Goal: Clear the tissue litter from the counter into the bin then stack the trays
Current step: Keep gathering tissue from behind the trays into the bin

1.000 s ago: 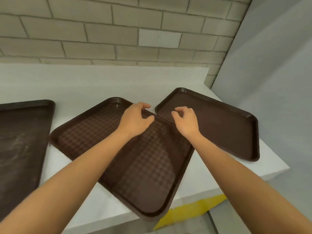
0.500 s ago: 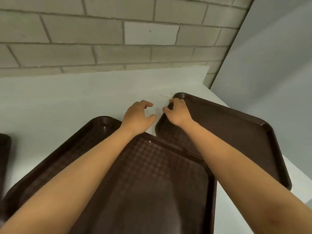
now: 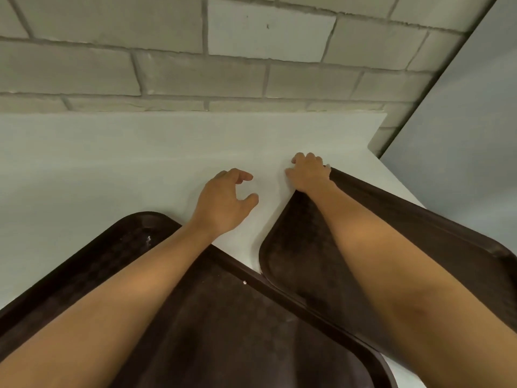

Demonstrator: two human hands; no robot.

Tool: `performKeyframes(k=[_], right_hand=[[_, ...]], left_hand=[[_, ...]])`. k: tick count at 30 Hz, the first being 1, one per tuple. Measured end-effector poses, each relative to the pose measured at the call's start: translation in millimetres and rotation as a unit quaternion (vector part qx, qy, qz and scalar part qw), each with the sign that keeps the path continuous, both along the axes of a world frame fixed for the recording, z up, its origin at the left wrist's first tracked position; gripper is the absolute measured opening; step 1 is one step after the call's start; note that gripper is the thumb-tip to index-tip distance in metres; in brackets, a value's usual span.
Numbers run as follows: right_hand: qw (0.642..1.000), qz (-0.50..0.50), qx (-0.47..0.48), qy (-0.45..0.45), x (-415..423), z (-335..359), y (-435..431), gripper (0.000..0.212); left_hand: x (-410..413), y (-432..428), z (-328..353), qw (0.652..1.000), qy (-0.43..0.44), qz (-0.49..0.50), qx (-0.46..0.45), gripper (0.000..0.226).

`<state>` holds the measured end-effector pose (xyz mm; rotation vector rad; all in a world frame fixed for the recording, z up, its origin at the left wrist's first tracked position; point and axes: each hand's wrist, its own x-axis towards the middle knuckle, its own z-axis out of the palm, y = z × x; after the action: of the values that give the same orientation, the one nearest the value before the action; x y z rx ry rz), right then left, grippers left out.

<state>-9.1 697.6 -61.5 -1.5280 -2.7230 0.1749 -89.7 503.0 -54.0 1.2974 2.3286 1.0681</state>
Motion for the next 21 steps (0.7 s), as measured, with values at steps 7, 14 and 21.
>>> performKeyframes(k=[7,14,21], right_hand=[[0.997,0.055,0.046,0.032,-12,-4,-1,0.029],[0.984,0.097,0.04,0.145,-12,-2,-20,0.033],[0.968,0.096,-0.024,0.23,3,4,-64,0.028]], left_hand=[[-4,9,-8,1.0,-0.018,0.012,-0.006,0.041],[-4,1,-5,1.0,-0.022,0.019,-0.009,0.041],[14,-21,8,0.999,-0.015,0.034,0.002,0.039]])
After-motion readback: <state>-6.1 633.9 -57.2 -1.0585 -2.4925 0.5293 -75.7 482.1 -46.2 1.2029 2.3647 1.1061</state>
